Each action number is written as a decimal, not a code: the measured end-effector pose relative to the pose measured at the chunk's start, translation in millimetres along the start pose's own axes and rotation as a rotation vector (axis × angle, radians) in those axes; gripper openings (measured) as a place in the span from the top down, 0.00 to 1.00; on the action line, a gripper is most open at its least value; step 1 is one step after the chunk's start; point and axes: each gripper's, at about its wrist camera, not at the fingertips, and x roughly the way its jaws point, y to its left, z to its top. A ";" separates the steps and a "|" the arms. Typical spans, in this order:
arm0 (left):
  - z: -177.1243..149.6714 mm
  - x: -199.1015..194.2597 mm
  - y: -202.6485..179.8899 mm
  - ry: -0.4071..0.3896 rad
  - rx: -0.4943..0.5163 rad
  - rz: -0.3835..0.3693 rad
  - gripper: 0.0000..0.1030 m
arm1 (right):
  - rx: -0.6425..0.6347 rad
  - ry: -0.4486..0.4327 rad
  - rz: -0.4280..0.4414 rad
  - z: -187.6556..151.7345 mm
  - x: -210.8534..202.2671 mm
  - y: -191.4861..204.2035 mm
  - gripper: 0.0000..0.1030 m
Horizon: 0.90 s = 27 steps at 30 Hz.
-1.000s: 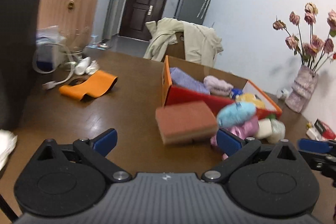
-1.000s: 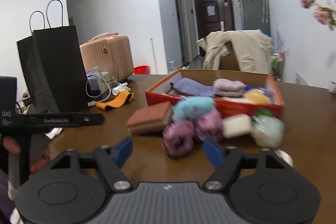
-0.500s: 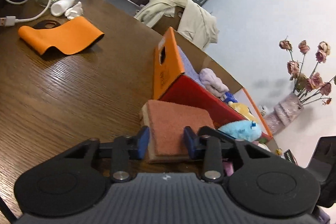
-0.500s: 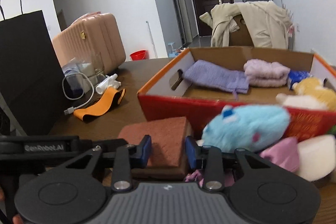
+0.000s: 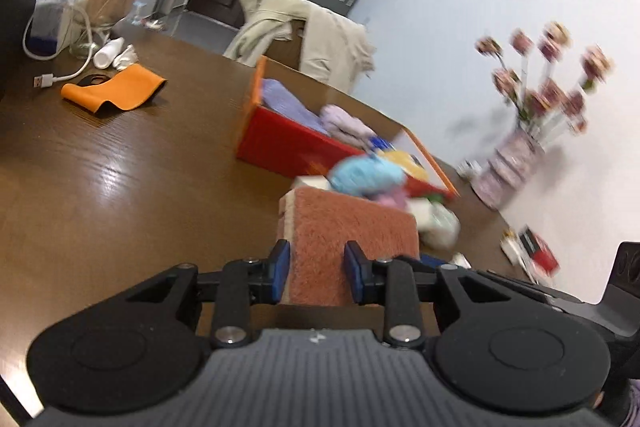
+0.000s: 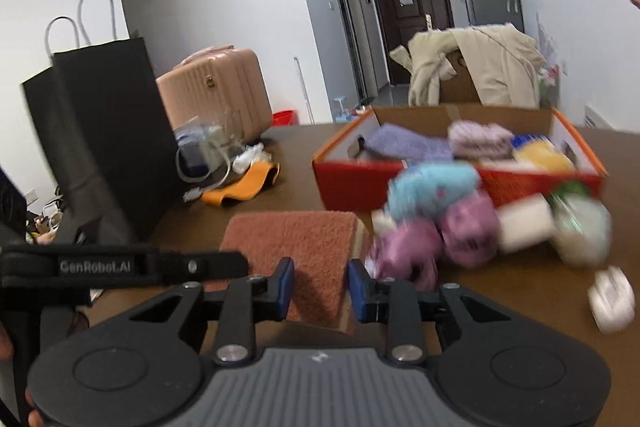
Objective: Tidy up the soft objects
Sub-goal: 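Carry the sponge pad with both grippers into the box and release it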
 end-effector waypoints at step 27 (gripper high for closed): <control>-15.4 -12.9 -97.4 -0.020 0.163 -0.128 0.71 | 0.111 -0.146 -0.077 -25.4 -122.9 -42.0 0.78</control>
